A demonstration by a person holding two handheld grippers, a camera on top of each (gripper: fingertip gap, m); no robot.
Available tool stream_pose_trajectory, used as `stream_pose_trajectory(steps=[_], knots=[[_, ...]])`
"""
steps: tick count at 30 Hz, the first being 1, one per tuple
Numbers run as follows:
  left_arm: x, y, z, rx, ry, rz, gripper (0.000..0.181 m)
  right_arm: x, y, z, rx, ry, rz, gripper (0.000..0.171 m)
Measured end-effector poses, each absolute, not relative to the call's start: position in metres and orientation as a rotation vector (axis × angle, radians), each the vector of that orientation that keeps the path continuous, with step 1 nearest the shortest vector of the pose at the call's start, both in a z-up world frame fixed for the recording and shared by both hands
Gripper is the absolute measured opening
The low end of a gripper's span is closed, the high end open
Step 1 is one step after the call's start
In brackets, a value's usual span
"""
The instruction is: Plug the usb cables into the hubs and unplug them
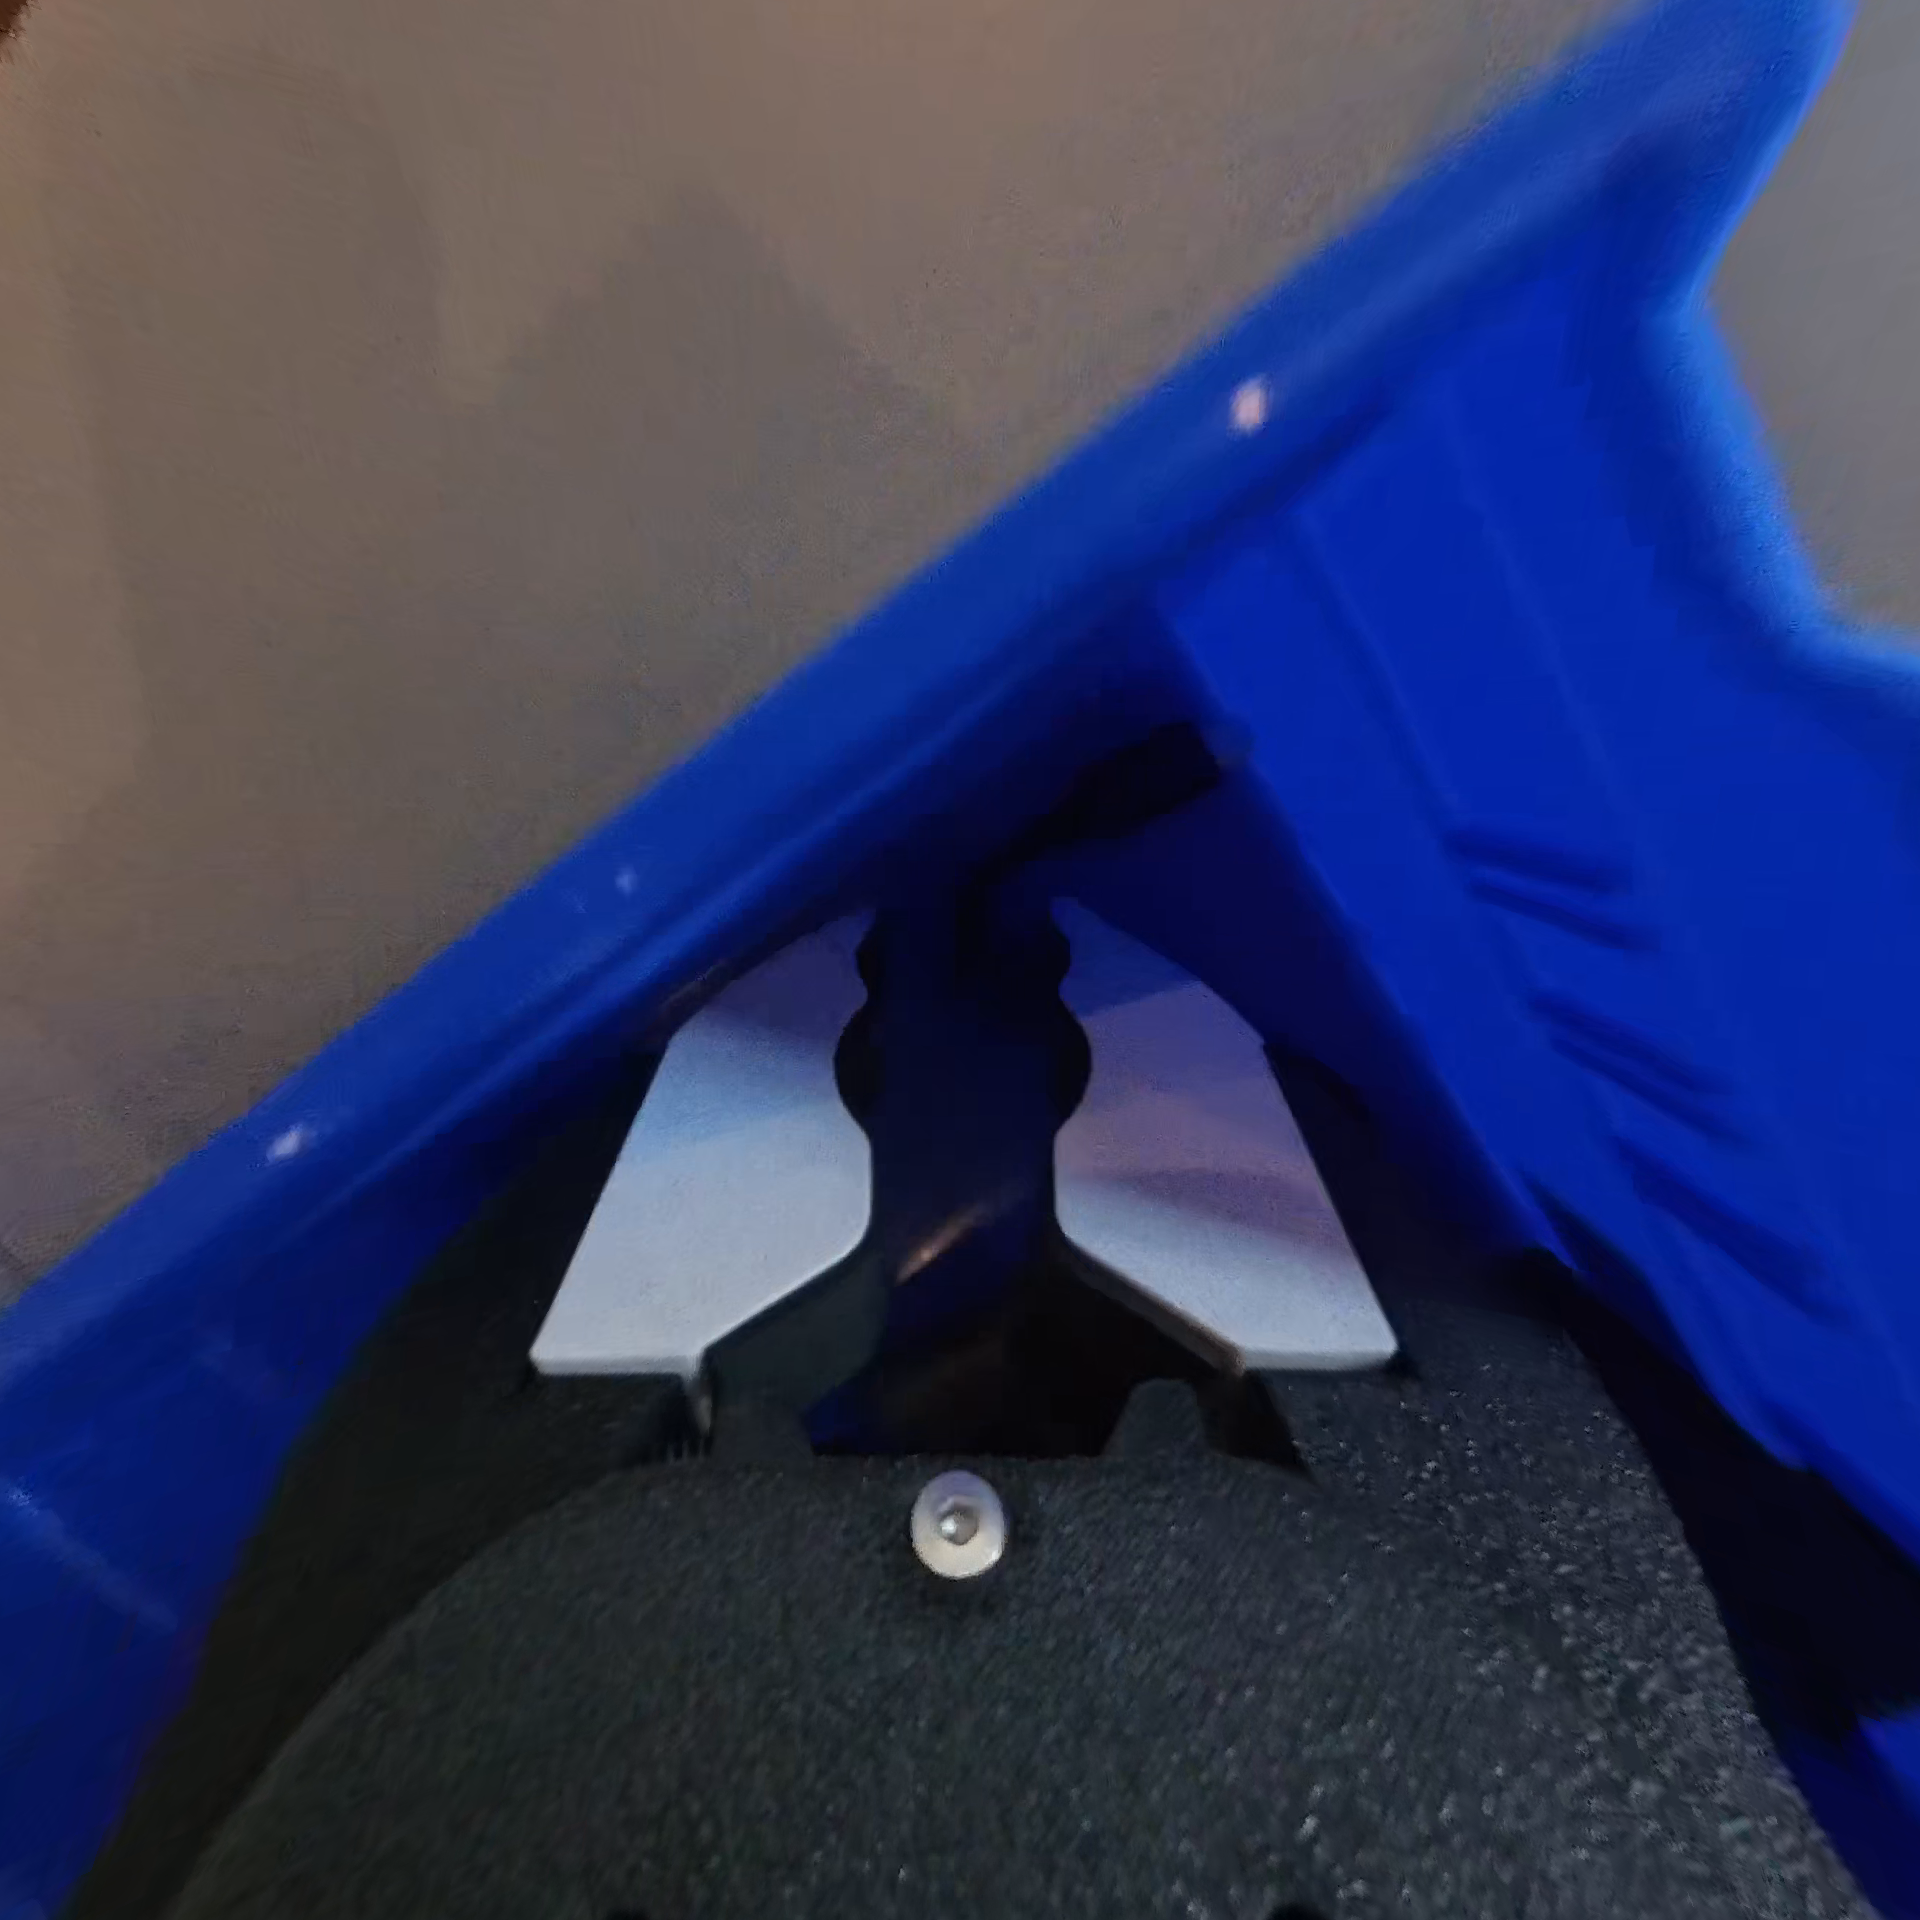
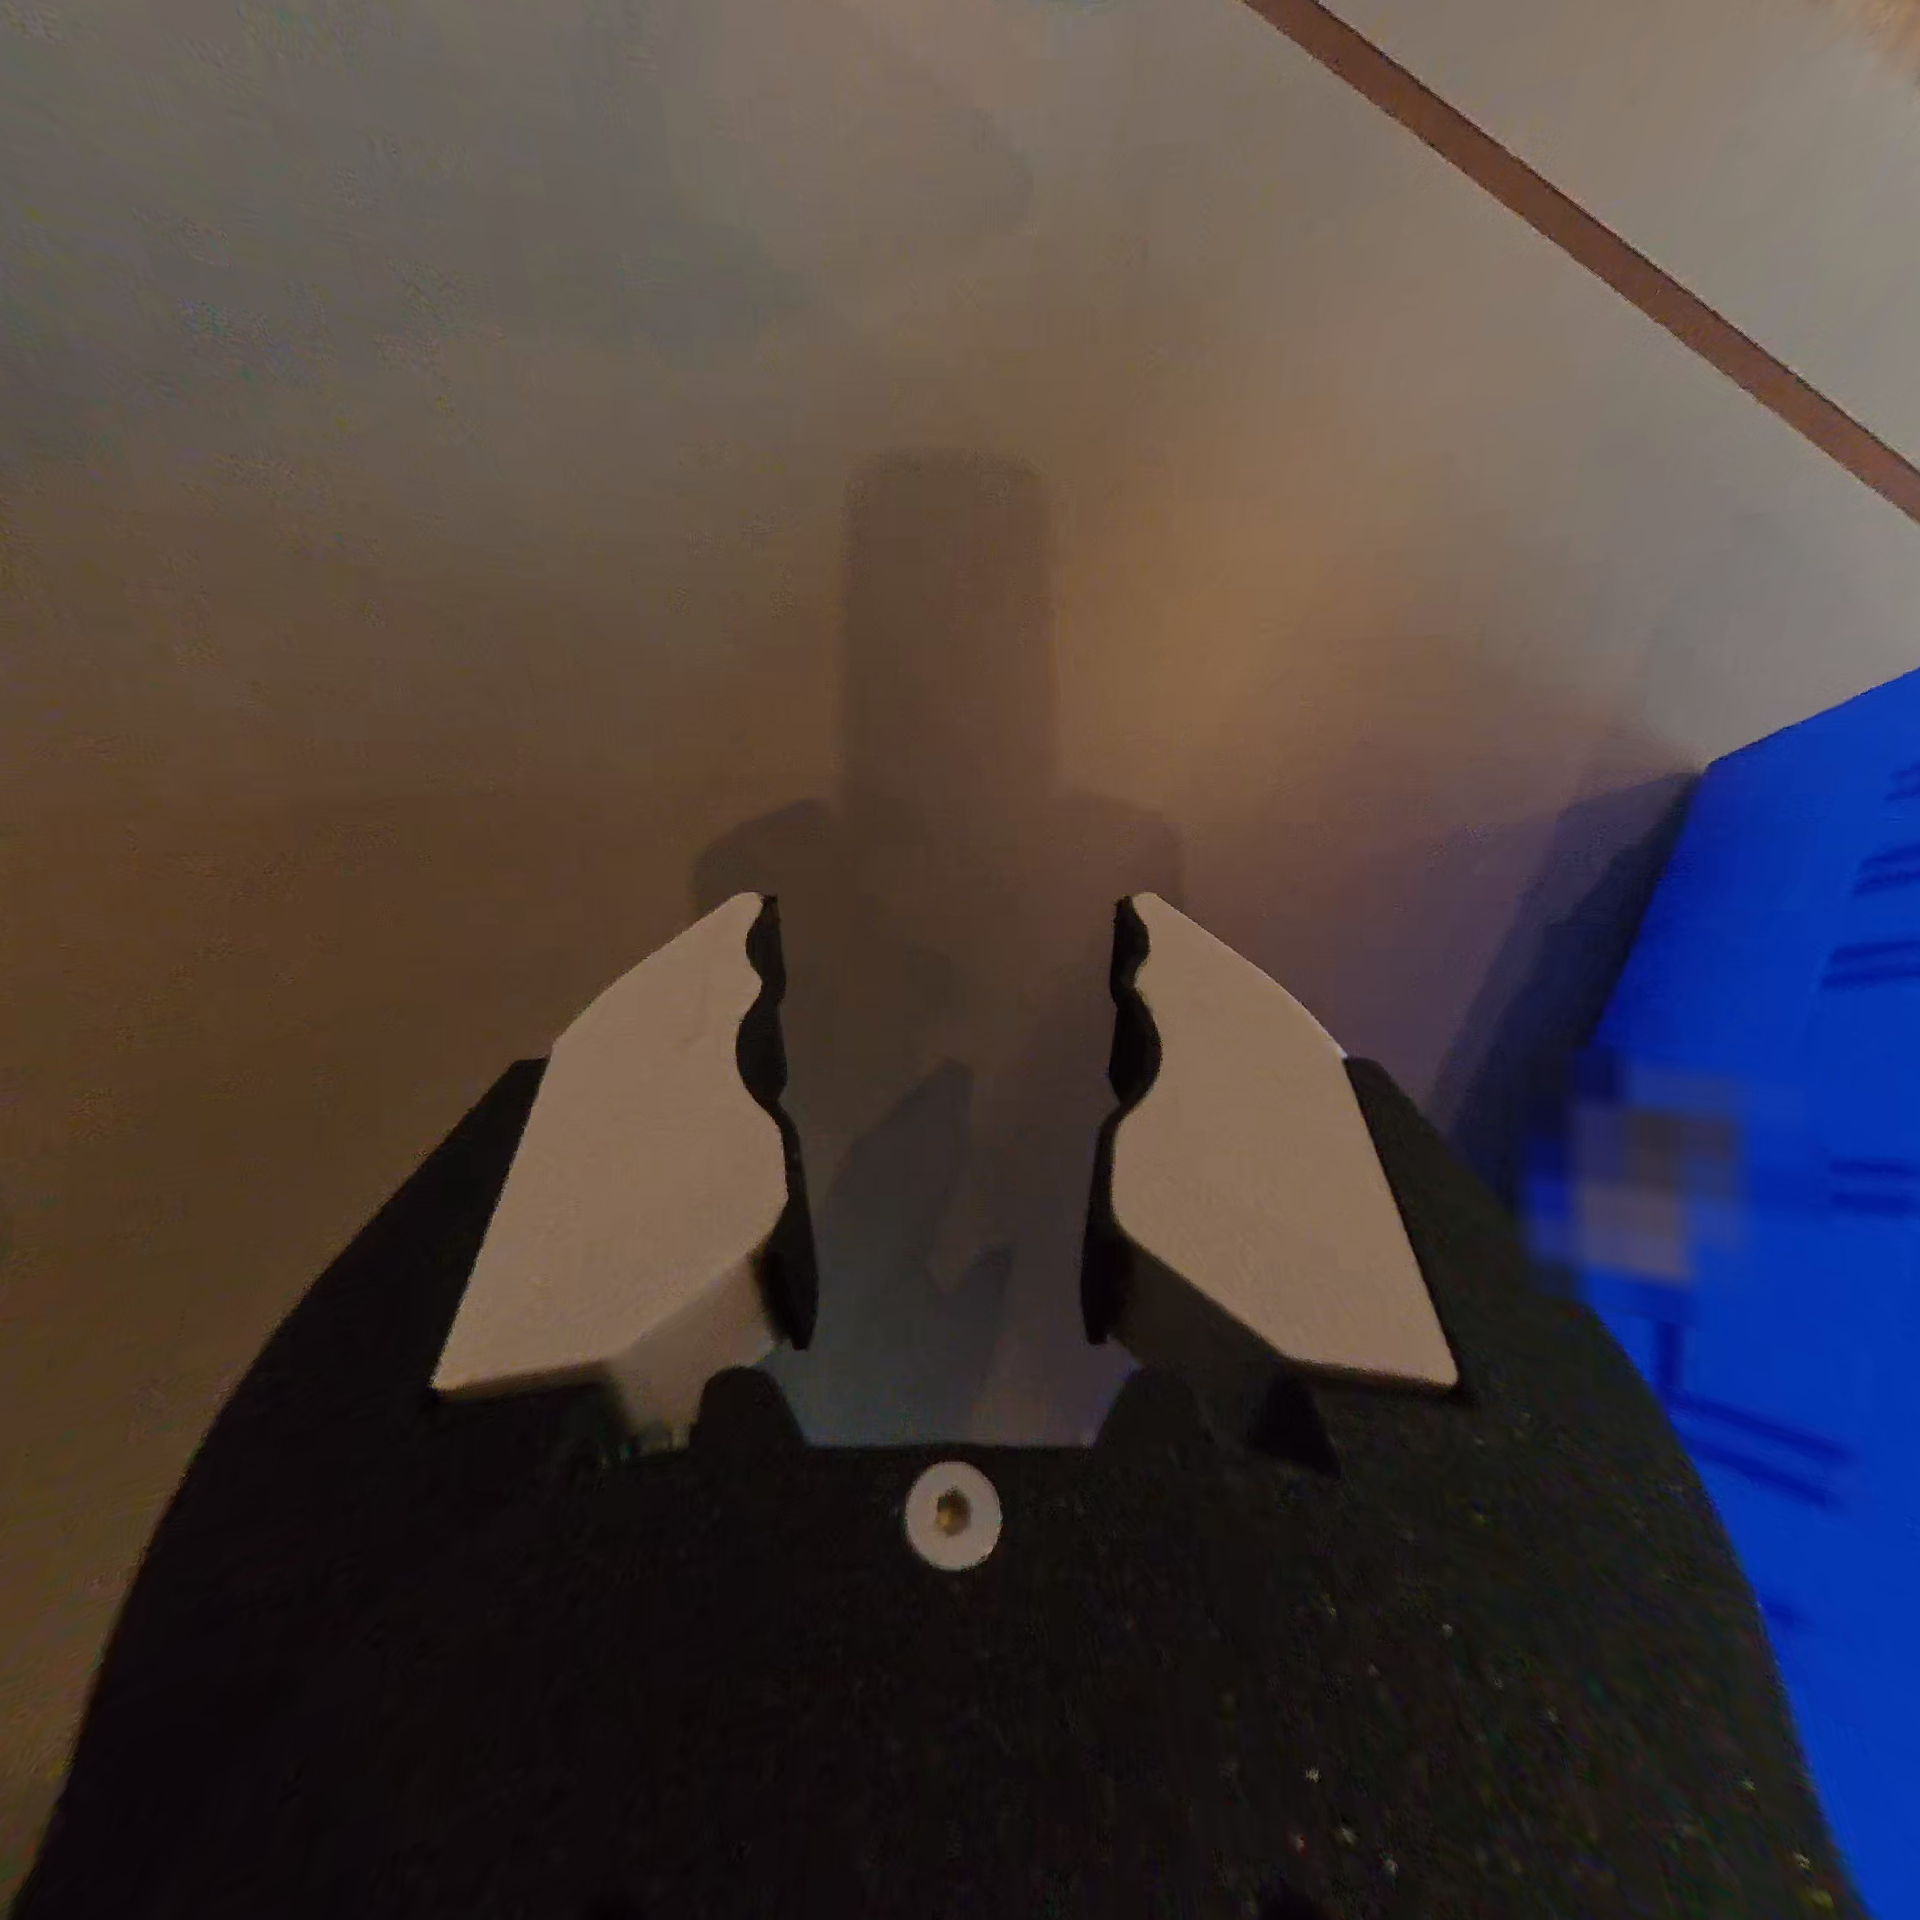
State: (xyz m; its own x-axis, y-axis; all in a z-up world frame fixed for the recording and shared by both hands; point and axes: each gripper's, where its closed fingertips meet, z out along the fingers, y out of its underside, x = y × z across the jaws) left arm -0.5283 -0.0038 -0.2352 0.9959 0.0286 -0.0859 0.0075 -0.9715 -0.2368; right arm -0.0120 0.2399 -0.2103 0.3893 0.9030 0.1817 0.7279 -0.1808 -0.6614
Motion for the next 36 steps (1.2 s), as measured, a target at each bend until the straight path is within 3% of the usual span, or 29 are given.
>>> stream_pose_trajectory(steps=[7,26,36], knots=[[-0.522,-0.004,-0.237,-2.948,0.122,0.131,0.005,-0.017,0.241,-0.206,-1.949,-1.408,0.295,0.060],[-0.569,-0.040,-0.161,-2.717,-0.043,0.286,0.004,-0.018,0.243,-0.207,-1.936,-1.406,0.309,0.060],[-0.567,-0.044,-0.090,-2.462,-0.098,0.328,0.004,-0.023,0.238,-0.212,-1.926,-1.439,0.349,0.060]])
